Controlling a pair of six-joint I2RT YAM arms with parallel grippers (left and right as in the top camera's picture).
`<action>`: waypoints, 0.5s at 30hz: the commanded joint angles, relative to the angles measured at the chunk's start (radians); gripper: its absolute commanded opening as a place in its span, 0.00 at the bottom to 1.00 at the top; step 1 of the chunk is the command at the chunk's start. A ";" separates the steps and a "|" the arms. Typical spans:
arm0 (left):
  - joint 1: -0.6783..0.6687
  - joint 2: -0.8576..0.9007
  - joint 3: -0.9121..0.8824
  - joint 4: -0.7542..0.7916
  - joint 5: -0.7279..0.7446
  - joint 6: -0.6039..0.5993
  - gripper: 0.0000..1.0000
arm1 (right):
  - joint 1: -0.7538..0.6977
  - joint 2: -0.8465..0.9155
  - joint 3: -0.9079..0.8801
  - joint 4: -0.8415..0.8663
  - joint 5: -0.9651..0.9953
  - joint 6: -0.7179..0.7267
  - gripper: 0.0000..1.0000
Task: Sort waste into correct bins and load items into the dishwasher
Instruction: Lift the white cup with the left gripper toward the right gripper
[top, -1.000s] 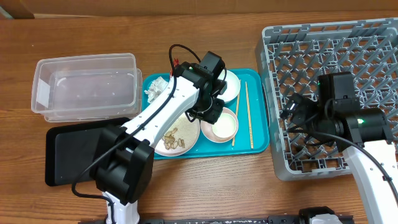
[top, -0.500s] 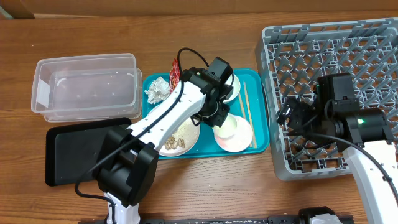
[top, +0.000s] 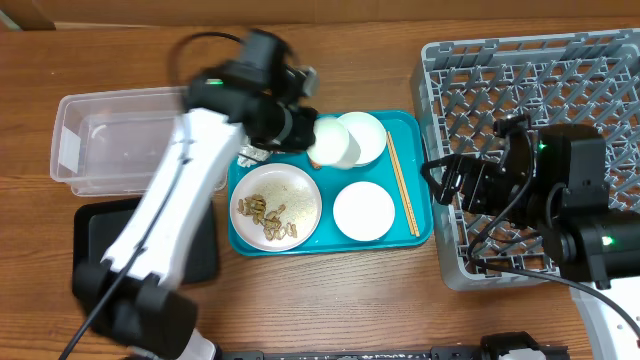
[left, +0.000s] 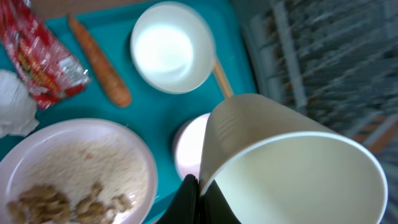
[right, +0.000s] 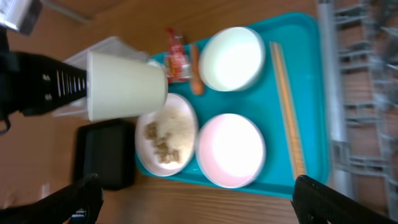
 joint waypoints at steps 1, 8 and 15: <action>0.100 -0.041 0.019 0.007 0.475 0.090 0.04 | 0.000 0.010 0.019 0.067 -0.219 -0.027 0.99; 0.171 -0.035 0.017 -0.016 0.995 0.206 0.04 | 0.043 0.027 0.019 0.328 -0.413 -0.027 0.83; 0.144 -0.037 0.017 -0.019 1.101 0.198 0.04 | 0.082 0.062 0.019 0.489 -0.542 -0.039 0.81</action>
